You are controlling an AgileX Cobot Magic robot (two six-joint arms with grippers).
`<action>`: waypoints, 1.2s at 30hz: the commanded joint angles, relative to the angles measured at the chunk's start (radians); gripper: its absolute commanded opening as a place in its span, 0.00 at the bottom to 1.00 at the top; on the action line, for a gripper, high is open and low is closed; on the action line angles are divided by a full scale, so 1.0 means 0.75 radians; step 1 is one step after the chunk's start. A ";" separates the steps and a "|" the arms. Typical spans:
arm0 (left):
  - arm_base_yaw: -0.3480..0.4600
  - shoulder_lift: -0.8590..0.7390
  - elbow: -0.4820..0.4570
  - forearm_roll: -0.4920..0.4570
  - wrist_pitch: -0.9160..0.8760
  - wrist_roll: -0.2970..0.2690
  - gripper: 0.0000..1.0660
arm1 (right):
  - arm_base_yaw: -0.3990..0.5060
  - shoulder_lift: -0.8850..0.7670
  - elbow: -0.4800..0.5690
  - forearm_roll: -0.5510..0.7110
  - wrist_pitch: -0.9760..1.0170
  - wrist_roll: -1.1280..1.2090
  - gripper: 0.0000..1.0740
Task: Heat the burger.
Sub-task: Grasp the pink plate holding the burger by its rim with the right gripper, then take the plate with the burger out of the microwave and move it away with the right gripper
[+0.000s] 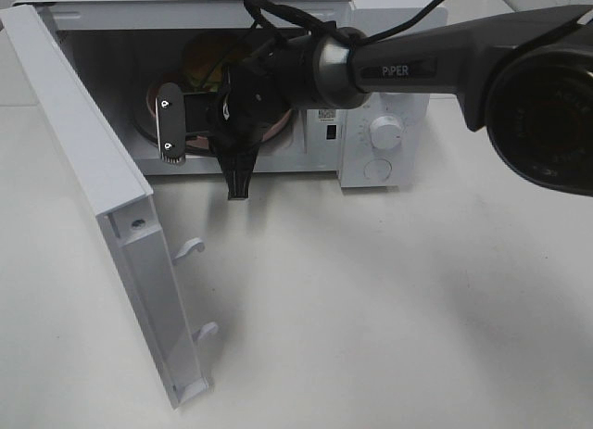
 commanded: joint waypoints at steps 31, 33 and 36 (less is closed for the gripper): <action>0.000 -0.024 0.004 -0.005 -0.009 0.005 0.94 | -0.029 -0.229 0.156 0.223 0.229 -0.475 0.00; 0.000 -0.024 0.004 -0.005 -0.009 0.005 0.94 | -0.029 -0.264 0.213 0.200 0.161 -0.476 0.00; 0.000 -0.024 0.004 -0.005 -0.009 0.005 0.94 | -0.029 -0.308 0.299 0.160 0.075 -0.476 0.00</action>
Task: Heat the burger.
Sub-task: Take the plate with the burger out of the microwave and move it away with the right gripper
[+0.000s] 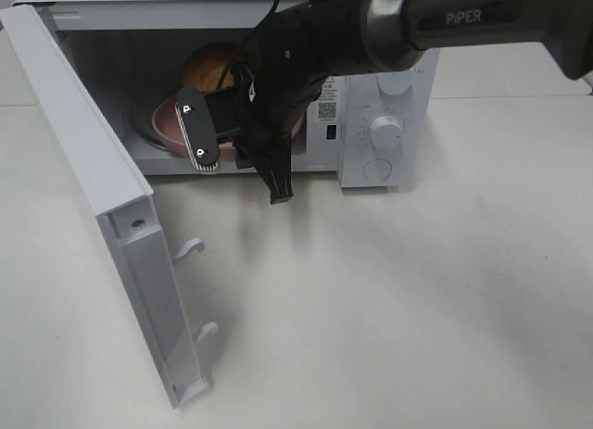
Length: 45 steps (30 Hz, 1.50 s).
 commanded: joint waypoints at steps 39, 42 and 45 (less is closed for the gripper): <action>0.000 -0.024 0.004 -0.005 -0.009 0.005 0.94 | -0.007 -0.519 0.761 -0.080 -0.484 -0.077 0.00; 0.000 -0.024 0.004 -0.005 -0.009 0.005 0.94 | -0.007 -0.565 0.807 -0.080 -0.485 -0.077 0.00; 0.000 -0.024 0.004 -0.005 -0.009 0.005 0.94 | -0.004 -0.603 0.845 -0.085 -0.487 -0.083 0.00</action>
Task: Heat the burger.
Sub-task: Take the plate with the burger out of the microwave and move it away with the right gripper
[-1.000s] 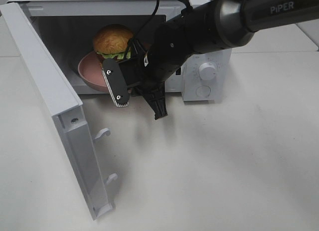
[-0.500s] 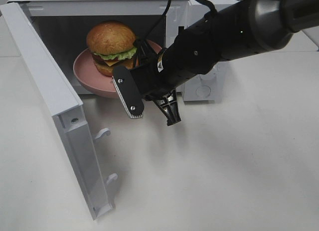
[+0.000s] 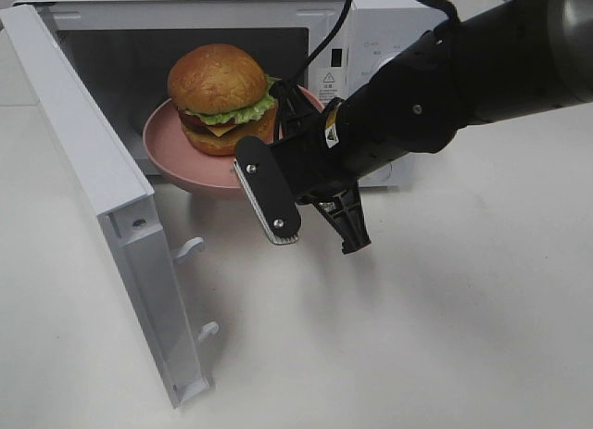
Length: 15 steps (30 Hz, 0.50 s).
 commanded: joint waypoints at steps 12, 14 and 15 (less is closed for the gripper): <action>0.000 -0.024 0.004 -0.005 -0.009 0.005 0.94 | -0.024 -0.236 0.169 0.003 -0.051 0.033 0.00; 0.000 -0.024 0.004 -0.005 -0.009 0.005 0.94 | -0.024 -0.277 0.203 0.003 -0.049 0.036 0.00; 0.000 -0.024 0.004 -0.005 -0.009 0.005 0.94 | -0.024 -0.321 0.236 0.003 -0.049 0.040 0.00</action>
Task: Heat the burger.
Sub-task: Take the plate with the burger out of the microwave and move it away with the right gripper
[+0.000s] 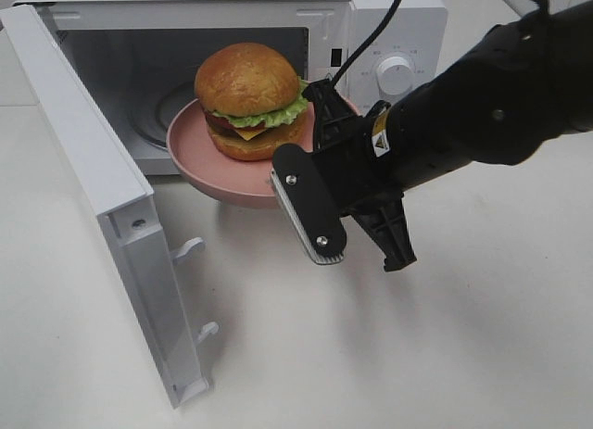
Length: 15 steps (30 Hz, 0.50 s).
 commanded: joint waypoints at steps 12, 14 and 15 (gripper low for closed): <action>0.000 -0.024 0.004 -0.005 -0.009 0.005 0.94 | -0.023 -0.373 0.271 0.003 -0.025 0.051 0.00; 0.000 -0.024 0.004 -0.005 -0.009 0.005 0.94 | -0.023 -0.469 0.341 0.003 0.005 0.072 0.00; 0.000 -0.024 0.004 -0.005 -0.009 0.005 0.94 | -0.023 -0.469 0.341 0.003 0.005 0.072 0.00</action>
